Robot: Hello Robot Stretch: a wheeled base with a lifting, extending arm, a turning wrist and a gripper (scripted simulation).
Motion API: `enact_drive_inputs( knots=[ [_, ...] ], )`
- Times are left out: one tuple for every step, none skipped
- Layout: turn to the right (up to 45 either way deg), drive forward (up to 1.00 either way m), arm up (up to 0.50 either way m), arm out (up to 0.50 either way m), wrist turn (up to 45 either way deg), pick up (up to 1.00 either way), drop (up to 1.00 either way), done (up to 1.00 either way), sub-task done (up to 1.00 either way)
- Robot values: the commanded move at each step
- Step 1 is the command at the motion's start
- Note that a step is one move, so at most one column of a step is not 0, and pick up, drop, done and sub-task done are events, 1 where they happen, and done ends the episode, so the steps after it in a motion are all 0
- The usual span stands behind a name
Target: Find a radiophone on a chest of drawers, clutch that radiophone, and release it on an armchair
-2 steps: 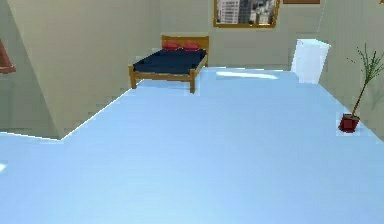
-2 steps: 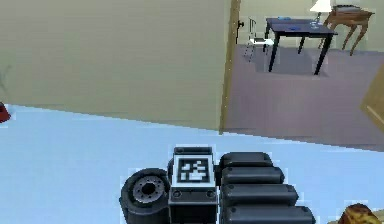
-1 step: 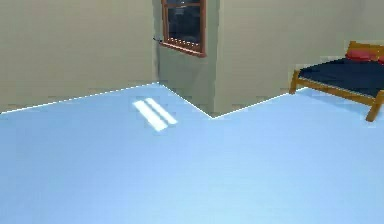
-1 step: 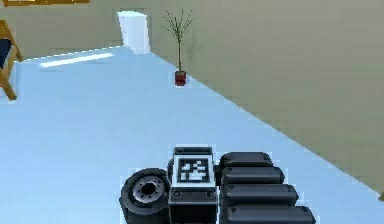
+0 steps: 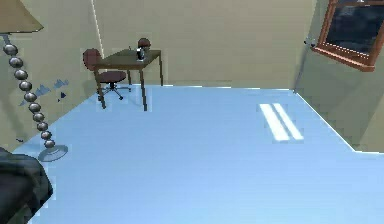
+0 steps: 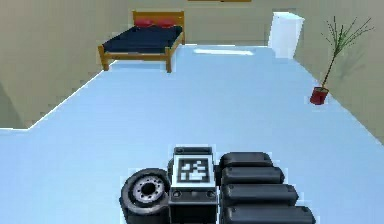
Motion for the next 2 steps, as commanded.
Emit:
enact_drive_inputs(
  knots=[
    [0.0,0.15,0.00,0.00,0.0,0.00,0.00,0.00,0.00],
    [-45.0,0.00,0.00,0.00,0.0,0.00,0.00,0.00,0.00]
  ],
)
